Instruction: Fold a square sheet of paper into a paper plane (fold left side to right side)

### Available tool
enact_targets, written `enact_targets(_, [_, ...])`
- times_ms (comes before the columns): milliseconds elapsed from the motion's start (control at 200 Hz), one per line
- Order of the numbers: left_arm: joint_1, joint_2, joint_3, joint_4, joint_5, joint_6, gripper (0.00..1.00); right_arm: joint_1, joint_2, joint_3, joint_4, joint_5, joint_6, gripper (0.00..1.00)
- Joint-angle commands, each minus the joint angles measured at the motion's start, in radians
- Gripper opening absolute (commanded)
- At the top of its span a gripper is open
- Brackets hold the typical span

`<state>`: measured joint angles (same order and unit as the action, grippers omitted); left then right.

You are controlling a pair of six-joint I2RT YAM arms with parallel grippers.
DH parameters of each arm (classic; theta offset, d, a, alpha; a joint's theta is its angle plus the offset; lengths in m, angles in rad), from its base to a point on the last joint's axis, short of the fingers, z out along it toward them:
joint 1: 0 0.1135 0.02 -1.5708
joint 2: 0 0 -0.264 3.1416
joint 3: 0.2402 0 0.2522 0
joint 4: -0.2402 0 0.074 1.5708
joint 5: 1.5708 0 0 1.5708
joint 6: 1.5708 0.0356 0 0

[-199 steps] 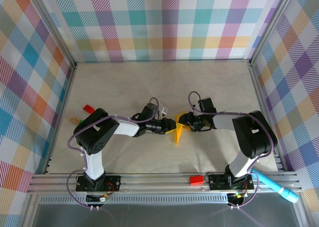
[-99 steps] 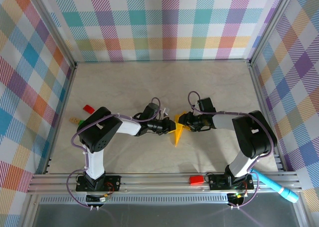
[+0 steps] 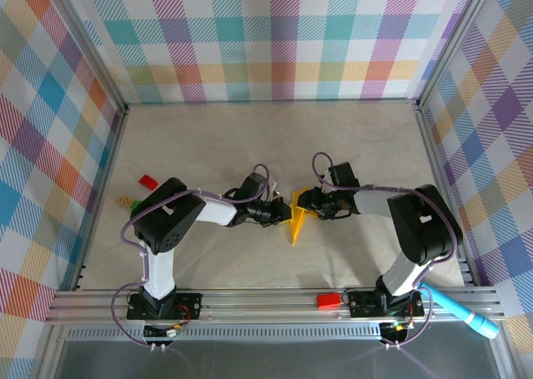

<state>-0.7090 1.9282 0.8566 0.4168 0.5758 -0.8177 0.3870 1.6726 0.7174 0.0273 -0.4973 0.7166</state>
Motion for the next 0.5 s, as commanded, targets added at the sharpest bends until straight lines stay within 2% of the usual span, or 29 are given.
enact_targets(0, [0.005, 0.026, 0.026, -0.029, -0.011, 0.034, 0.02, 0.024, 0.058, -0.010, -0.064, 0.063, -0.043, 0.45])
enact_targets(495, [-0.015, 0.054, 0.038, -0.125, -0.064, 0.071, 0.00, 0.024, -0.014, -0.021, -0.017, 0.023, 0.002, 0.44])
